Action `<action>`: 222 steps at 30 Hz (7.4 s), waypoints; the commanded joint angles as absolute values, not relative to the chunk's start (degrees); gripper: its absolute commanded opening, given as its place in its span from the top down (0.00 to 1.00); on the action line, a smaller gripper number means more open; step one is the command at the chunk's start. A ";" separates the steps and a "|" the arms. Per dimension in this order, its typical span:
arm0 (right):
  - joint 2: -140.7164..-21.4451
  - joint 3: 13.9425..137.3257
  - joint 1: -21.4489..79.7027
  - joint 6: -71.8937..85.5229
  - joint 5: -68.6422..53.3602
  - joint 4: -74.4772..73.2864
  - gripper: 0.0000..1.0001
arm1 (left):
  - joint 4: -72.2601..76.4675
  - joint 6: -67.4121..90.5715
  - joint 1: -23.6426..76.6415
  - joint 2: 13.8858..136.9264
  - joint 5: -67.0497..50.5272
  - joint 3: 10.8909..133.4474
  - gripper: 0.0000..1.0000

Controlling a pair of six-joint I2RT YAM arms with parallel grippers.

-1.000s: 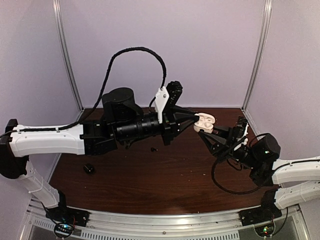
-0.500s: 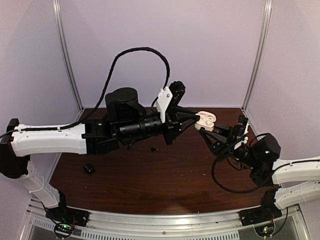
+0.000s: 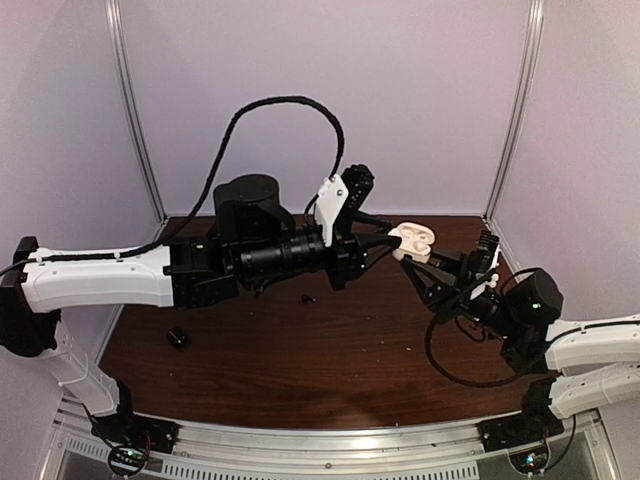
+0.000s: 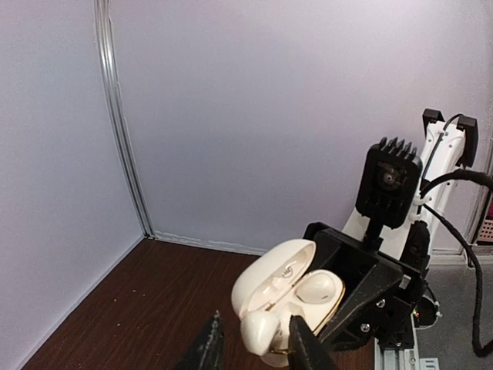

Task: Insert the wireless bluetooth earbuds into the charging case
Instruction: Place the left earbud in the left side groove of the charging case, then adjust the left earbud in the left side groove of the charging case, then close the charging case with the earbuds inside, then place the charging case with the earbuds at the center of the board.

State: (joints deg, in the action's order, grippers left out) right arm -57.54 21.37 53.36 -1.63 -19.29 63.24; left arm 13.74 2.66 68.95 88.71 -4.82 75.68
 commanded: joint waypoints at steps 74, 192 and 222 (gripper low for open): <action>-59.21 31.87 57.48 7.94 -52.57 41.33 1.00 | -13.92 -31.78 68.12 79.75 -27.24 78.90 0.20; -58.18 27.78 51.88 19.53 -29.74 45.97 1.00 | 6.50 -17.34 69.91 70.51 -4.70 65.18 0.02; -106.05 56.43 17.22 26.58 -35.28 22.59 0.92 | 2.44 23.11 47.31 67.74 10.91 54.16 0.02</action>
